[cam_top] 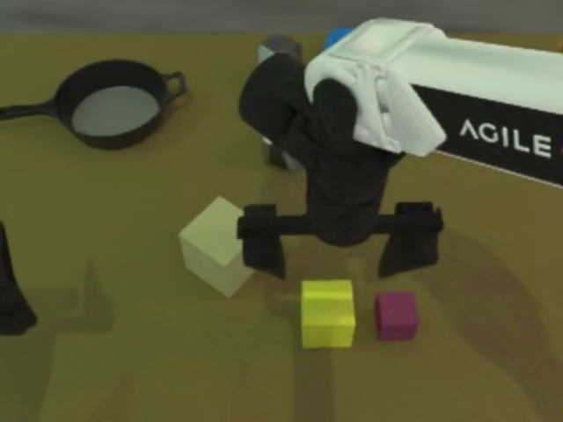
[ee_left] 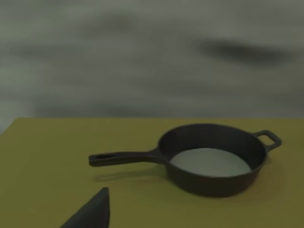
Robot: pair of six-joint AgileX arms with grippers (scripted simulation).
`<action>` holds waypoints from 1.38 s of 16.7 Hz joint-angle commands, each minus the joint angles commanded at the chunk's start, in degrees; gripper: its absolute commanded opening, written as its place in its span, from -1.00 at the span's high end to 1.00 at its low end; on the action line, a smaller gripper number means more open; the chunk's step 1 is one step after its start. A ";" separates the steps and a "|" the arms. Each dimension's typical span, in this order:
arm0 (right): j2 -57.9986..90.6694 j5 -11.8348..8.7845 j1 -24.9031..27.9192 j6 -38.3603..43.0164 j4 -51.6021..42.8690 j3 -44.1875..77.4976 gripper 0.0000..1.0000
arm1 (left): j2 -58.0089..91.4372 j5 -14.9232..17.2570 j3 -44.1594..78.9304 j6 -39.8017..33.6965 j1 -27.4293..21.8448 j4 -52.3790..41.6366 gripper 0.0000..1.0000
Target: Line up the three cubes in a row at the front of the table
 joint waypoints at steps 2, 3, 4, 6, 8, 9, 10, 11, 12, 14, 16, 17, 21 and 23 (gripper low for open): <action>-3.97 0.86 -1.61 -1.77 2.37 -2.88 -1.00 | 3.56 -0.07 3.56 0.32 -1.09 -2.46 -1.00; -6.73 1.41 -2.74 -3.05 3.89 -5.05 -1.00 | 6.13 -0.09 6.12 0.54 -1.87 -4.17 -1.00; -9.90 2.01 -4.05 -4.58 5.60 -7.71 -1.00 | 9.22 -0.10 9.17 0.80 -2.78 -6.19 -1.00; -17.36 3.26 -7.18 -8.25 9.47 -14.41 -1.00 | 16.96 -0.06 16.45 1.43 -4.98 -11.05 -1.00; -26.04 4.42 -10.83 -12.54 13.70 -22.83 -1.00 | 27.17 0.03 25.06 2.18 -7.65 -17.09 -1.00; -30.73 4.91 -12.81 -14.84 15.89 -27.58 -1.00 | 32.76 0.08 29.44 2.56 -9.02 -20.27 -1.00; -35.58 5.32 -14.87 -17.19 18.11 -32.58 -1.00 | 38.66 0.13 33.90 2.95 -10.42 -23.57 -1.00; -40.55 5.62 -16.98 -19.57 20.39 -37.75 -1.00 | 44.76 0.18 38.41 3.34 -11.85 -26.96 -1.00; -45.64 5.80 -19.10 -21.93 22.75 -43.01 -1.00 | 50.99 0.24 42.92 3.72 -13.27 -30.39 -1.00; -56.10 5.80 -23.33 -26.51 27.70 -53.53 -1.00 | 63.59 0.36 51.84 4.48 -16.09 -37.25 -1.00; -66.92 5.31 -27.43 -30.76 33.07 -63.56 -1.00 | 75.82 0.46 60.40 5.21 -18.82 -43.90 -1.00; -72.41 4.90 -29.41 -32.73 35.93 -68.23 -1.00 | 81.57 0.51 64.56 5.57 -20.12 -47.06 -1.00; -93.58 2.46 -36.56 -39.24 48.50 -83.40 -1.00 | 100.95 0.58 80.18 6.93 -24.87 -58.01 -1.00; -102.57 1.12 -39.53 -41.61 54.82 -88.62 -1.00 | 107.84 0.52 86.56 7.50 -26.76 -62.06 -1.00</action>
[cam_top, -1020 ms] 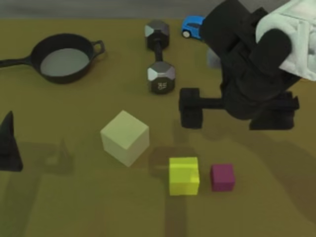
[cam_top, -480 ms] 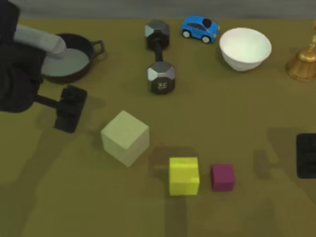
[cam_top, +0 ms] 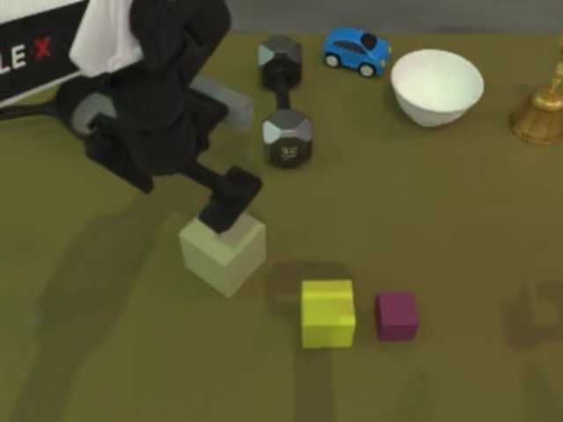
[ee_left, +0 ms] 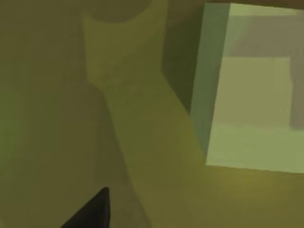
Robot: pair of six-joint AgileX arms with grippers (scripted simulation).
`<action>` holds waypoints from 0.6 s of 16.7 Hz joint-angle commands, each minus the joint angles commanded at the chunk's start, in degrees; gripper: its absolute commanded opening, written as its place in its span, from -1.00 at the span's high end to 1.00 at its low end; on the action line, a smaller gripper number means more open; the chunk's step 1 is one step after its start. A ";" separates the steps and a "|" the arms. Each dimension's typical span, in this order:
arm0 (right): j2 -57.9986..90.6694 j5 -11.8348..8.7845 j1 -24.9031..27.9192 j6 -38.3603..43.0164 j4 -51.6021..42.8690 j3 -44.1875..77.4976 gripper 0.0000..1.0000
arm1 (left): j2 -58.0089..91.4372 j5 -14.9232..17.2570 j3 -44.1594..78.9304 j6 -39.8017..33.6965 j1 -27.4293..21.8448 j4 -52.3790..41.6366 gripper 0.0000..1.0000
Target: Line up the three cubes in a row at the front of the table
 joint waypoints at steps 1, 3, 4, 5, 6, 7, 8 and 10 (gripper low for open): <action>-3.75 -0.63 -1.29 -0.95 2.91 -2.00 -1.00 | 2.81 -0.06 2.78 0.25 -0.80 -1.66 -1.00; -9.48 -1.69 -3.38 -2.37 7.85 -4.86 -1.00 | 7.27 -0.19 7.45 0.65 -2.08 -4.19 -1.00; -11.45 -2.08 -4.16 -2.85 9.71 -5.76 -1.00 | 8.87 -0.25 9.18 0.79 -2.54 -5.06 -1.00; -12.77 -2.35 -4.70 -3.16 10.98 -6.32 -1.00 | 10.07 -0.30 10.44 0.90 -2.88 -5.67 -1.00; -13.45 -2.49 -4.98 -3.31 11.64 -6.60 -1.00 | 10.65 -0.32 11.04 0.95 -3.05 -5.96 -1.00; -13.57 -2.52 -5.03 -3.34 11.75 -6.64 -1.00 | 10.75 -0.33 11.15 0.96 -3.08 -6.01 -1.00; -13.57 -2.52 -5.03 -3.34 11.75 -6.64 -1.00 | 10.75 -0.33 11.15 0.96 -3.08 -6.01 -1.00; -13.57 -2.52 -5.03 -3.34 11.75 -6.64 -1.00 | 10.75 -0.33 11.15 0.96 -3.08 -6.01 -1.00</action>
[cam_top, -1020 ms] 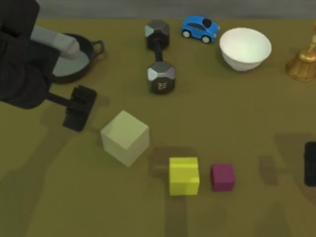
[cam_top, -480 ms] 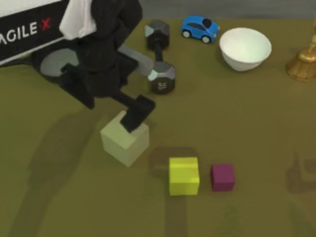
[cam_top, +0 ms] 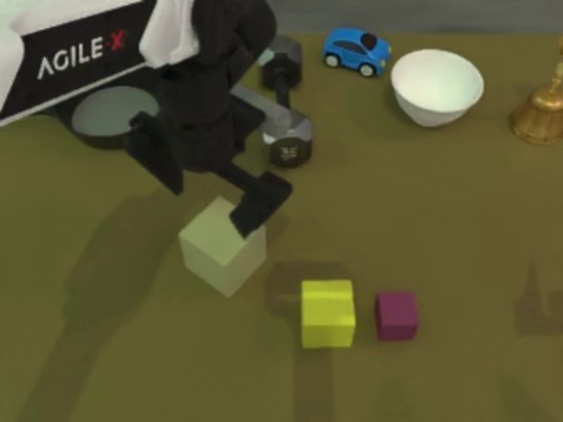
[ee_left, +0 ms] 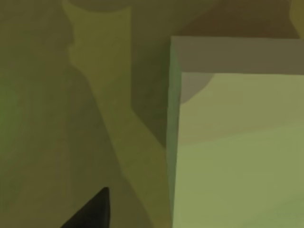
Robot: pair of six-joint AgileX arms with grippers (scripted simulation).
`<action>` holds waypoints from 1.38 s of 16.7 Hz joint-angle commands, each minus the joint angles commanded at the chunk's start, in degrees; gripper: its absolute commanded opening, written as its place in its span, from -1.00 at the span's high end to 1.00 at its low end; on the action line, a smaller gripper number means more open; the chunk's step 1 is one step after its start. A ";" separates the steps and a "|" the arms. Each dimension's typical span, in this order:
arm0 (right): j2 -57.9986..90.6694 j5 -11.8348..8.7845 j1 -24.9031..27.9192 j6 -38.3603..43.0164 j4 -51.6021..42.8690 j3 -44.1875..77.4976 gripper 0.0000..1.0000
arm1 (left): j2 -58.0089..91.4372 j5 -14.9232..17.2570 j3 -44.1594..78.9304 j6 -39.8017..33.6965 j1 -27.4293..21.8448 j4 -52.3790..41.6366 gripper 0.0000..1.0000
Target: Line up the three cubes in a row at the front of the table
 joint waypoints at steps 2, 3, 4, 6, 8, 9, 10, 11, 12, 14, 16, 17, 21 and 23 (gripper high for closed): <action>0.00 0.00 0.00 0.00 0.00 0.00 -1.00 | 0.16 0.01 -0.07 0.00 0.19 0.17 -1.00; 0.00 0.00 0.00 0.00 0.00 0.00 -1.00 | 0.34 0.01 -0.73 0.06 0.15 0.92 -1.00; 0.00 0.00 0.00 0.00 0.00 0.00 -1.00 | 0.73 0.01 -1.78 0.10 0.13 2.27 -1.00; 0.00 0.00 0.00 0.00 0.00 0.00 -1.00 | 2.04 0.02 -4.73 0.13 0.13 6.75 -1.00; 0.00 0.00 0.00 0.00 0.00 0.00 -1.00 | 3.61 0.03 -8.19 0.15 0.14 12.42 -1.00; 0.00 0.00 0.00 0.00 0.00 0.00 -1.00 | 4.33 0.04 -9.76 0.16 0.14 14.70 -1.00; 0.00 0.00 0.00 0.00 0.00 0.00 -1.00 | 4.95 0.04 -11.02 0.17 0.13 16.37 -1.00; 0.00 0.00 0.00 0.00 0.00 0.00 -1.00 | 5.43 0.05 -11.88 0.18 0.12 17.45 -1.00; 0.00 0.00 0.00 0.00 0.00 0.00 -1.00 | 5.66 0.05 -12.25 0.18 0.11 17.91 -1.00; 0.00 0.00 0.00 0.00 0.00 0.00 -1.00 | 5.67 0.05 -12.26 0.18 0.11 17.93 -1.00; 0.00 0.00 0.00 0.00 0.00 0.00 -1.00 | 5.67 0.05 -12.26 0.18 0.11 17.93 -0.85; 0.00 0.00 0.00 0.00 0.00 0.00 -1.00 | 5.67 0.05 -12.26 0.18 0.11 17.93 -0.70; 0.00 0.00 0.00 0.00 0.00 0.00 -1.00 | 5.67 0.05 -12.26 0.18 0.11 17.93 -0.10; 0.00 0.00 0.00 0.00 0.00 0.00 -1.00 | 5.67 0.05 -12.26 0.18 0.11 17.93 0.21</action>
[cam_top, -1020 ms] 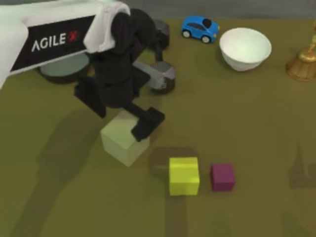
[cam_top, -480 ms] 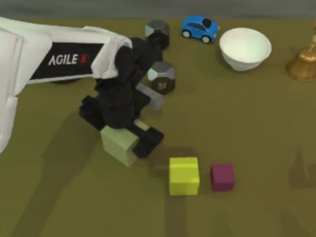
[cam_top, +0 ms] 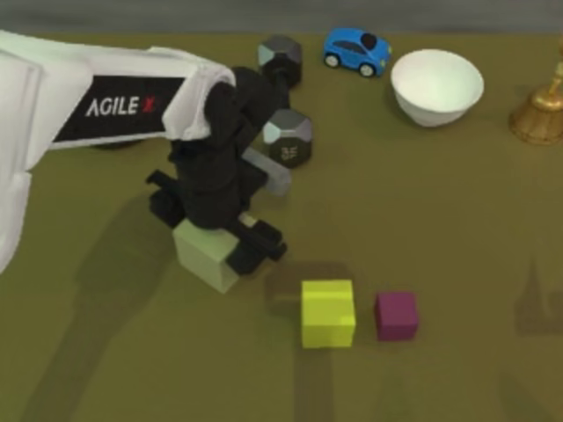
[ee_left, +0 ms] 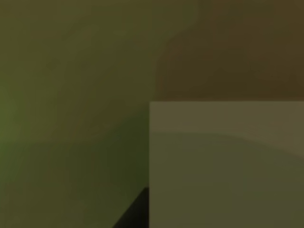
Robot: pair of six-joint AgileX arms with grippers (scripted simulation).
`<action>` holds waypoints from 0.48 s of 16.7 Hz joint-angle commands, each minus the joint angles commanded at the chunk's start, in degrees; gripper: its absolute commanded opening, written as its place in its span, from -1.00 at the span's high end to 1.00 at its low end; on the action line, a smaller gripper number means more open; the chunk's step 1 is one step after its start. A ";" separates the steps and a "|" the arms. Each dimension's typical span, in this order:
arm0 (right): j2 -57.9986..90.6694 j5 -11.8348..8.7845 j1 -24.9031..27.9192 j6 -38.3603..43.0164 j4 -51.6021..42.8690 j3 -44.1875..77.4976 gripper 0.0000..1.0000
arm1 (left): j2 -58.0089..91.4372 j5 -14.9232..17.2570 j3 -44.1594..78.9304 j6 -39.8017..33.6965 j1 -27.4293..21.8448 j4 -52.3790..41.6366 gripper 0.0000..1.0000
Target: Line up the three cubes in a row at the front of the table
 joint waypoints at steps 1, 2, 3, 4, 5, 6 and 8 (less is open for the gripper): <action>0.00 0.00 0.00 0.00 0.00 0.00 -1.00 | 0.00 0.00 0.00 0.00 0.00 0.00 0.36; 0.00 0.00 0.00 0.00 0.00 0.00 -1.00 | 0.00 0.00 0.00 0.00 0.00 0.00 0.51; 0.00 0.00 0.00 0.00 0.00 0.00 -1.00 | 0.00 0.00 0.00 0.00 0.00 0.00 0.66; 0.00 0.00 0.00 0.00 0.00 0.00 -1.00 | 0.00 0.00 0.00 0.00 0.00 0.00 0.81; 0.00 0.00 0.00 0.00 0.00 0.00 -1.00 | 0.00 0.00 0.00 0.00 0.00 0.00 0.96; 0.00 0.00 0.00 0.00 0.00 0.00 -1.00 | 0.00 0.00 0.00 0.00 0.00 0.00 1.00; 0.00 0.00 0.00 0.00 0.00 0.00 -1.00 | 0.00 0.00 0.00 0.00 0.00 0.00 1.00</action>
